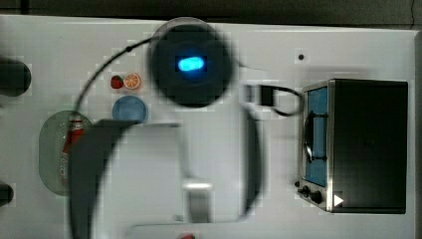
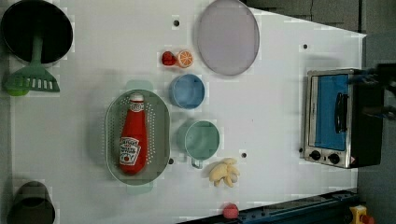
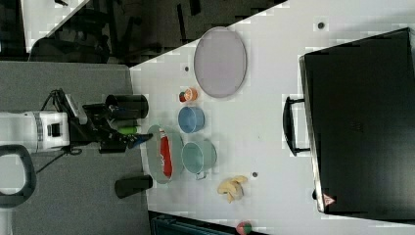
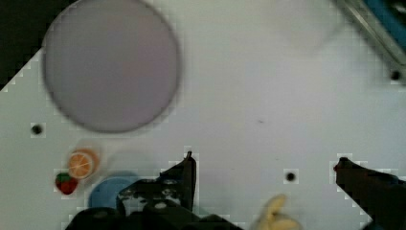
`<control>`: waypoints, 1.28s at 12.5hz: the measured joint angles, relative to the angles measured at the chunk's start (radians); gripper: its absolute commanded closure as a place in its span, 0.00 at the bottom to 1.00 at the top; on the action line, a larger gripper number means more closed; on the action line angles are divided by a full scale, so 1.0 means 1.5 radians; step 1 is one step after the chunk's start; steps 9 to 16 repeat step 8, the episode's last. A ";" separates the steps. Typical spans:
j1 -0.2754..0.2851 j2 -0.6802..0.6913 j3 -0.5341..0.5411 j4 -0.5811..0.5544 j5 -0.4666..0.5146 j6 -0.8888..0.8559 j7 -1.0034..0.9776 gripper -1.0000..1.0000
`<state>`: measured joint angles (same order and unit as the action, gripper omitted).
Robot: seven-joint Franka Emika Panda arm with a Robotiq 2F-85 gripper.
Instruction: Pick Ketchup from the table and place it in strainer.
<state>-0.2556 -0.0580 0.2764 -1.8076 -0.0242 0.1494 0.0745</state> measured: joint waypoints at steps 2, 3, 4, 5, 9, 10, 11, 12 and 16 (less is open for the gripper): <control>-0.008 -0.001 -0.039 0.034 0.004 -0.060 0.000 0.00; -0.013 -0.003 -0.047 0.042 0.008 -0.072 0.000 0.00; -0.015 -0.005 -0.049 0.048 0.009 -0.072 0.000 0.00; -0.014 -0.006 -0.050 0.051 0.011 -0.072 0.000 0.00; -0.004 -0.006 -0.049 0.047 0.018 -0.073 0.000 0.00; -0.004 -0.006 -0.049 0.047 0.018 -0.073 0.000 0.00; -0.004 -0.006 -0.049 0.047 0.018 -0.073 0.000 0.00; -0.004 -0.006 -0.049 0.047 0.018 -0.073 0.000 0.00; -0.004 -0.006 -0.049 0.047 0.018 -0.073 0.000 0.00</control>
